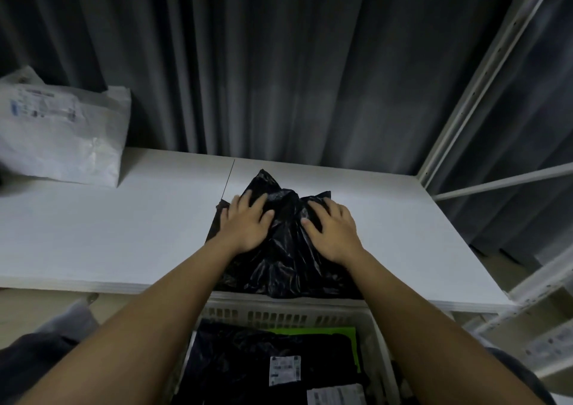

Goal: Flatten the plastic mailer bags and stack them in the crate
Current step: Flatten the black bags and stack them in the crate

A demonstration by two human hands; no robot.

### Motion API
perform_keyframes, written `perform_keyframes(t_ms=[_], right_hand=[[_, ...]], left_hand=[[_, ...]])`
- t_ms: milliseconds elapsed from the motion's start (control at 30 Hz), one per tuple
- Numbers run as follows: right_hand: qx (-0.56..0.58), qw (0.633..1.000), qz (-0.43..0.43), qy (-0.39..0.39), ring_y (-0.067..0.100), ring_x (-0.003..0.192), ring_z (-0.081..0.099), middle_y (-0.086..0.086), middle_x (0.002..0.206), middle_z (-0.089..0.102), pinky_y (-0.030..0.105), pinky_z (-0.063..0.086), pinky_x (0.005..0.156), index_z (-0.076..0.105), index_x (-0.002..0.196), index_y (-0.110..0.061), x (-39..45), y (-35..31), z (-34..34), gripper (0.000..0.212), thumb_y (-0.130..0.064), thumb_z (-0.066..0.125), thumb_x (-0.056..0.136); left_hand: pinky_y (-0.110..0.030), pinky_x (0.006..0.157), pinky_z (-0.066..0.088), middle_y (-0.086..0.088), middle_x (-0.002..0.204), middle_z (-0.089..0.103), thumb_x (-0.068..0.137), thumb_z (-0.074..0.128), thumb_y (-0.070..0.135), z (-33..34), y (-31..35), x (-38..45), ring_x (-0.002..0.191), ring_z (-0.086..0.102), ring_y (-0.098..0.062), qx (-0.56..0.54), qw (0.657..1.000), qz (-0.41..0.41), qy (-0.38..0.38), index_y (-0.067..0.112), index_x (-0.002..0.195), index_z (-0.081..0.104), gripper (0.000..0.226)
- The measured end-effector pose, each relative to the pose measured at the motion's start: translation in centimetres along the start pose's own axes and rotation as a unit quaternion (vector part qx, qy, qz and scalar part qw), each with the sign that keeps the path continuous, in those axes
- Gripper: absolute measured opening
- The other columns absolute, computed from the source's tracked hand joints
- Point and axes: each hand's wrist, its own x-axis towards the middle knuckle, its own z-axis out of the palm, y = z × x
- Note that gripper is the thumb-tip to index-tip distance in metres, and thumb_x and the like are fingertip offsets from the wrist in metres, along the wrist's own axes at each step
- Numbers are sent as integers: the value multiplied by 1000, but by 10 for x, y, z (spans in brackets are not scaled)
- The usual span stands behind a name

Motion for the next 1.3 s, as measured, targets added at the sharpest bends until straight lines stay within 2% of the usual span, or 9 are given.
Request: perform_keyframes(t_ms=[100,367,567,1000,1300], right_hand=[[-1,999,4,-33,28,147,-2,-2,161,3,48,1,118,12,151,-40,15,-8,12,57,-58,24,98],[-32,993,8,-110,33,144,-23,-2,159,-20,54,-13,115,-11,147,-49,36,-6,38,66,-64,26,94],[-1,990,20,-137,32,144,-23,-5,158,-22,57,-13,114,-11,145,-54,37,-5,60,66,-66,27,93],[-30,987,24,-155,33,142,-26,-6,158,-24,60,-14,112,-12,145,-52,35,-4,74,65,-66,24,93],[-55,978,33,-201,35,142,-27,-5,156,-28,63,-14,110,-16,145,-51,36,-4,82,66,-68,20,93]], left_hand=[[-46,117,-7,1,161,-8,101,18,49,13,15,19,147,-13,-22,31,999,23,-22,35,152,5,55],[-48,118,-8,2,160,-10,101,17,45,39,4,45,147,-14,-23,110,993,39,-24,34,152,-3,56],[-50,115,-11,1,160,-13,101,15,47,55,-11,47,146,-17,-25,114,992,14,-45,37,151,-6,55],[-59,111,-17,2,159,-18,101,9,49,73,-20,42,144,-22,-26,149,988,-6,-50,38,149,-13,55],[-61,111,-13,0,158,-21,100,8,49,82,-28,43,143,-24,-28,173,982,-17,-72,38,148,-18,55]])
